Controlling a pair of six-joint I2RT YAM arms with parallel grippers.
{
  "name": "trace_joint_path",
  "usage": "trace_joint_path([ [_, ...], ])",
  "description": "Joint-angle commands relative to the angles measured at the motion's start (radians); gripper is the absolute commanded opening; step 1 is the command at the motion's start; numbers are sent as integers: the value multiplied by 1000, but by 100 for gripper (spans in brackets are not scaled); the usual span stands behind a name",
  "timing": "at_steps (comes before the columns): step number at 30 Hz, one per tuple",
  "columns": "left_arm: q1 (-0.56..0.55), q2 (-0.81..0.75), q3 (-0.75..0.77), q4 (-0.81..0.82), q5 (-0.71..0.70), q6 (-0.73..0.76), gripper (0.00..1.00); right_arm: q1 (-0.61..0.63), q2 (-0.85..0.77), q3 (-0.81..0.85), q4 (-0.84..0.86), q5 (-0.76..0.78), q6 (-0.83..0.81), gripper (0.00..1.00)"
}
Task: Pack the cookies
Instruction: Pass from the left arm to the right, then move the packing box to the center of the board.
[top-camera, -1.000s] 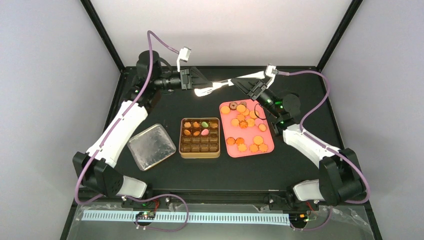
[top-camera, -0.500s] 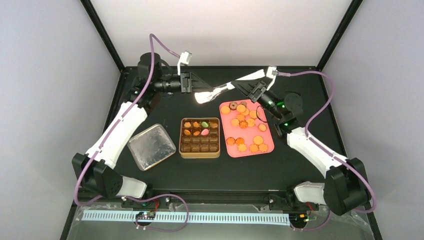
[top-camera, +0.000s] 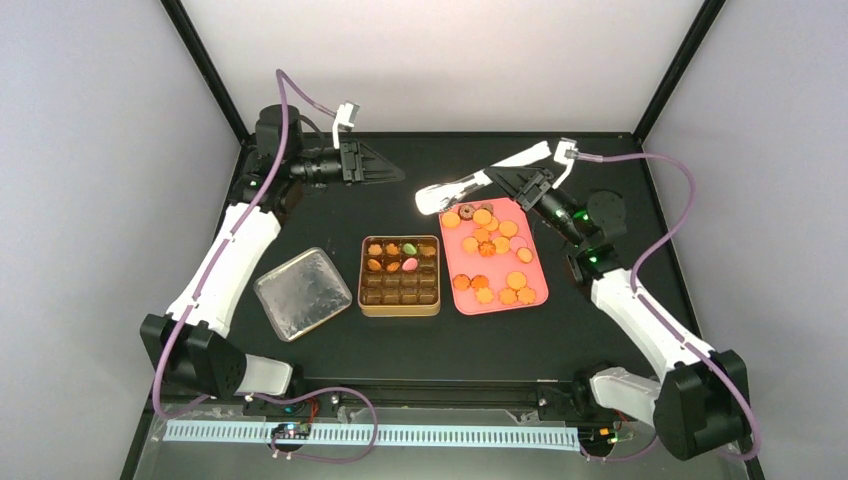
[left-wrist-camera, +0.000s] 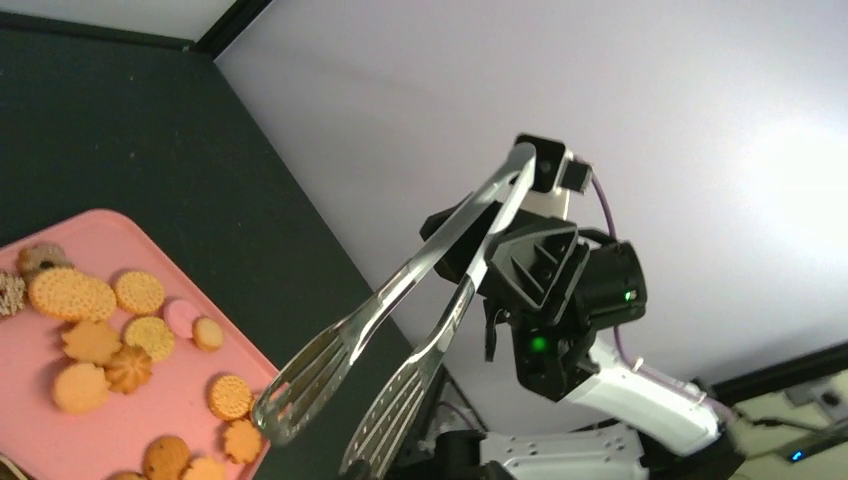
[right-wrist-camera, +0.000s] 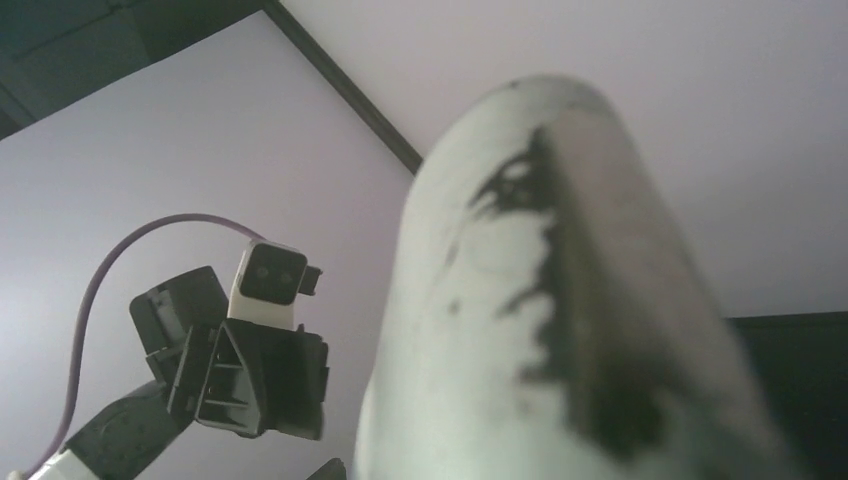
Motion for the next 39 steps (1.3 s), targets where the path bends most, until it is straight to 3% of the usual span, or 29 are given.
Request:
trace_joint_path([
  [1,43,-28,3,-50,47,8,11,-47,-82,-25,-101,-7,-93,40],
  [2,50,-26,4,-65,52,13,3,-55,-99,-29,-125,-6,-109,40],
  [3,55,-24,4,-78,54,19,2,-64,-113,-33,-146,-6,-123,40],
  [9,73,-33,-15,-116,59,63,2,-89,-166,-32,-261,-6,-203,40],
  [13,101,-31,-18,-217,50,185,1,-101,-184,-35,-311,-4,-231,40],
  [14,112,-26,-12,-260,43,247,2,-103,-189,-35,-324,-6,-239,40],
  [16,121,-2,35,-447,-20,537,5,-104,-200,-34,-351,-4,-266,40],
  [18,114,43,100,-655,-188,869,40,-104,-211,-30,-389,7,-303,40],
  [19,112,61,107,-718,-288,1015,47,-104,-215,-26,-416,17,-328,40],
  [21,111,86,65,-755,-512,1227,50,-105,-223,-13,-479,39,-382,41],
  [23,112,89,-64,-684,-731,1361,51,-105,-228,0,-535,63,-436,41],
  [25,112,82,-233,-591,-865,1460,50,-105,-232,7,-584,91,-487,41],
  [30,106,34,-441,-429,-875,1521,50,-104,-238,14,-683,150,-583,42],
  [39,61,82,-531,-288,-875,1444,46,-105,-236,13,-760,293,-683,42],
])
